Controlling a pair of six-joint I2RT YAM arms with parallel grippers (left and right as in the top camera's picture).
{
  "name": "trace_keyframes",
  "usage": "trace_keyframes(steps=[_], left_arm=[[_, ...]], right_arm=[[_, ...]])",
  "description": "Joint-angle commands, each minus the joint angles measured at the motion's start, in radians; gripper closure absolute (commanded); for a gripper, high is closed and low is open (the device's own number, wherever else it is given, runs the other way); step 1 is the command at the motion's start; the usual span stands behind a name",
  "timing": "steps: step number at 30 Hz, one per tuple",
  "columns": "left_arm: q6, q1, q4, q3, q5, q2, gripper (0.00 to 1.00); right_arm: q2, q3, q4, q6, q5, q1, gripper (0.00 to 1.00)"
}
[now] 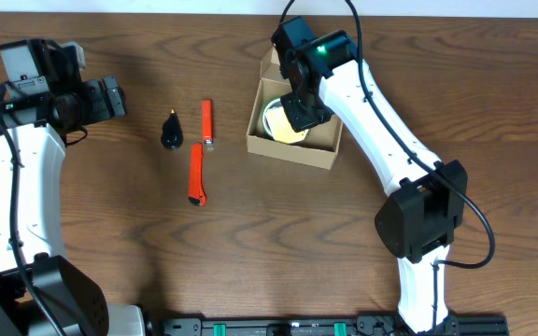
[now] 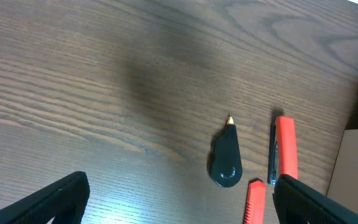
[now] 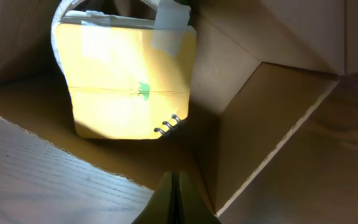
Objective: Pack container
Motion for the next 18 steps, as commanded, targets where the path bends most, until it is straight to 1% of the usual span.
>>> trace_keyframes(steps=[1,9,18], left_arm=[[0.007,0.001,-0.004,0.021,-0.003,-0.002,0.05],[0.007,0.001,-0.004,0.021,-0.003,-0.002,0.05],[0.007,0.001,-0.004,0.021,-0.003,-0.002,0.05]], right_arm=[[-0.020,-0.006,0.002,-0.012,0.016,-0.009,0.98],[-0.020,-0.107,0.040,-0.012,0.012,-0.019,0.98],[-0.020,-0.182,0.102,-0.015,0.004,-0.028,0.99]])
